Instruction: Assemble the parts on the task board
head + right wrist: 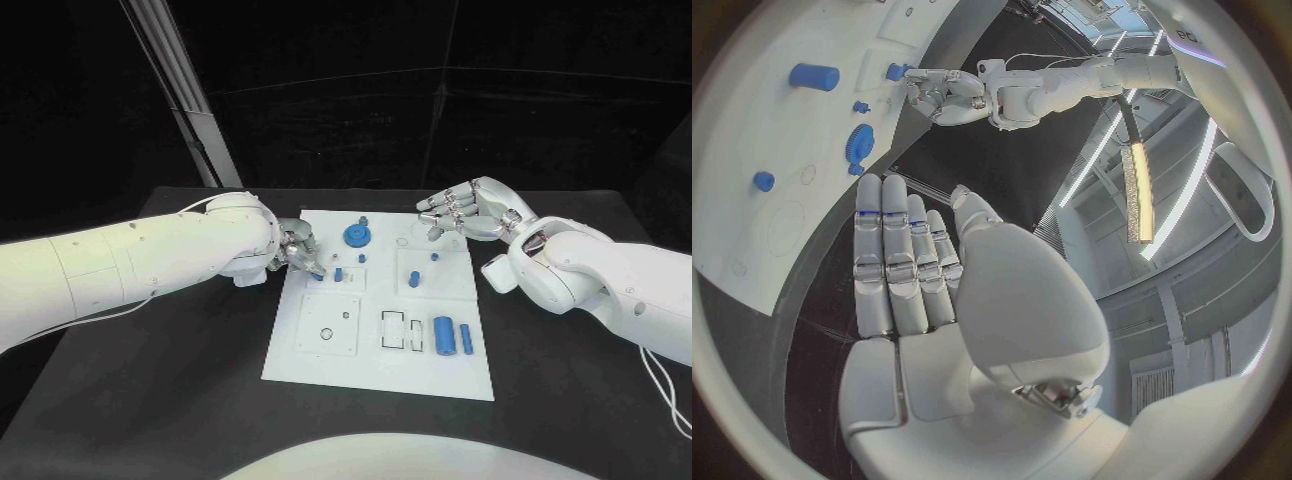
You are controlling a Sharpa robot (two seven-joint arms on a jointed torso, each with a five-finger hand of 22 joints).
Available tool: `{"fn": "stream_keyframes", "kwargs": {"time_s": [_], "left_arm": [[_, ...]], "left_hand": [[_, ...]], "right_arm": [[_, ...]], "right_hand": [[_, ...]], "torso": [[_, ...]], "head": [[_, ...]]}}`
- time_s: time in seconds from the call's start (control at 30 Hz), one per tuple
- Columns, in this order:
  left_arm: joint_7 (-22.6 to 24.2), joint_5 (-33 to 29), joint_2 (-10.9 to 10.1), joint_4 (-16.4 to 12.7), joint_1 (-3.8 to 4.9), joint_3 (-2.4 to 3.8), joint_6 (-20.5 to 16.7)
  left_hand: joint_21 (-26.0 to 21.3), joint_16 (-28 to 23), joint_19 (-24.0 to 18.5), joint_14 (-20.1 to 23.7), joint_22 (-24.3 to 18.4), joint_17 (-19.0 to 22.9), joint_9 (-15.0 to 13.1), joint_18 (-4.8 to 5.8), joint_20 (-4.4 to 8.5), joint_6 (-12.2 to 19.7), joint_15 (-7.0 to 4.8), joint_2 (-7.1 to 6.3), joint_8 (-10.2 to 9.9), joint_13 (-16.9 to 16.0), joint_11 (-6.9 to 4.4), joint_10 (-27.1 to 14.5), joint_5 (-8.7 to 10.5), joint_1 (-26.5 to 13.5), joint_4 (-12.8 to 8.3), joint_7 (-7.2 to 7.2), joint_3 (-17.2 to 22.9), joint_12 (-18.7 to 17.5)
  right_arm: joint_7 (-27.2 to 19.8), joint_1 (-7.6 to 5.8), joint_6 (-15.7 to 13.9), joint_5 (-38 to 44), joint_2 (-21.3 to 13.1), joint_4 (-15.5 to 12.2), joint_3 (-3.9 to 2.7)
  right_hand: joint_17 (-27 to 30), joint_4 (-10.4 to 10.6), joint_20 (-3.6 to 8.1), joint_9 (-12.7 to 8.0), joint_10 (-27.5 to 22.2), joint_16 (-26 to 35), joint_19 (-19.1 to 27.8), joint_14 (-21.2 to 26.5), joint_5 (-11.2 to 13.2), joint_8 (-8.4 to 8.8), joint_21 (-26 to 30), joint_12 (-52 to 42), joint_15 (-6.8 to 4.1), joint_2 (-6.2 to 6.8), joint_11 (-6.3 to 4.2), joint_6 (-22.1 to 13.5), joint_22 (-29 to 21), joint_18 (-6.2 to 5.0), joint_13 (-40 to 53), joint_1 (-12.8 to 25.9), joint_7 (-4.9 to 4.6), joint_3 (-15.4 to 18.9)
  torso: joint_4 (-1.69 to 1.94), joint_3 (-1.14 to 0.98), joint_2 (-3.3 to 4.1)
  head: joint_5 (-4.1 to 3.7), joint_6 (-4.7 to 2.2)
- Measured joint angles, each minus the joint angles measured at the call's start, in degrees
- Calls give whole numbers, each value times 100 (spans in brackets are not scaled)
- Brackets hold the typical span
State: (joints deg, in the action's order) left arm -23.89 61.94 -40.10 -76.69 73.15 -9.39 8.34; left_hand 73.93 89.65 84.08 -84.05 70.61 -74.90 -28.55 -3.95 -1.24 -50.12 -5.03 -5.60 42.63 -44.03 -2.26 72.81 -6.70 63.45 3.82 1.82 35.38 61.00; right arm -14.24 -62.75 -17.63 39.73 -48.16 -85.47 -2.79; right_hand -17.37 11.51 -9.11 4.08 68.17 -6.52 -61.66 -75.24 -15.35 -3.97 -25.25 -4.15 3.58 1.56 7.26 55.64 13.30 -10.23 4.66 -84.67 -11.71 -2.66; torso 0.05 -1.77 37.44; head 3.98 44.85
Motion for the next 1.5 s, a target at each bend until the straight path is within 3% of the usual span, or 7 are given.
{"fn": "stream_keyframes", "kwargs": {"time_s": [0.37,0.6,0.87,1.3,1.5], "left_arm": [[-17,8,102,127,13,5,121],[-48,13,131,153,14,6,161],[-100,14,155,152,2,-3,200],[-209,12,165,176,0,-4,195],[-252,12,164,200,0,-4,196]], "left_hand": [[0,0,-1,21,3,0,14,0,1,-78,-20,-7,1,-47,-11,51,0,-131,-65,-21,33,24],[0,0,-21,1,3,0,41,0,20,-166,-40,35,7,-107,-32,112,-2,-421,166,-42,-147,67],[-21,0,-21,1,4,0,50,0,20,-219,-40,62,-17,-173,-31,153,-2,-573,288,-46,-218,130],[-21,0,-1,0,25,0,68,0,40,-263,-40,-7,-17,-199,-30,153,-1,-750,408,-61,-326,130],[-21,0,-1,0,25,0,79,0,40,-293,-40,-159,-34,-208,-10,173,-1,-945,576,-32,-563,153]], "right_arm": [[-3,0,4,0,17,3,0],[-4,0,7,0,25,9,0],[-5,0,13,0,34,16,0],[-2,0,29,0,39,19,0],[1,0,34,0,34,17,0]], "right_hand": [[0,-15,0,0,0,0,0,0,0,0,0,0,0,0,0,0,-5,0,-7,0,0,-15],[0,-15,0,0,0,0,0,0,0,0,0,0,0,0,0,0,-5,0,-6,0,0,-15],[0,-15,0,0,0,0,0,0,0,0,0,0,0,0,0,0,-4,0,-6,0,0,-15],[0,-15,0,0,0,0,0,0,0,0,10,0,0,0,0,0,-11,0,-13,0,0,-15],[0,2,0,0,0,0,0,0,0,0,24,0,0,-24,0,0,-11,0,-13,24,0,-33]], "torso": [[-4,0,-1],[-3,0,-1],[2,1,-1],[2,-2,3],[2,-3,3]], "head": [[-19,6],[-24,9],[-25,13],[-21,15],[-28,15]]}}
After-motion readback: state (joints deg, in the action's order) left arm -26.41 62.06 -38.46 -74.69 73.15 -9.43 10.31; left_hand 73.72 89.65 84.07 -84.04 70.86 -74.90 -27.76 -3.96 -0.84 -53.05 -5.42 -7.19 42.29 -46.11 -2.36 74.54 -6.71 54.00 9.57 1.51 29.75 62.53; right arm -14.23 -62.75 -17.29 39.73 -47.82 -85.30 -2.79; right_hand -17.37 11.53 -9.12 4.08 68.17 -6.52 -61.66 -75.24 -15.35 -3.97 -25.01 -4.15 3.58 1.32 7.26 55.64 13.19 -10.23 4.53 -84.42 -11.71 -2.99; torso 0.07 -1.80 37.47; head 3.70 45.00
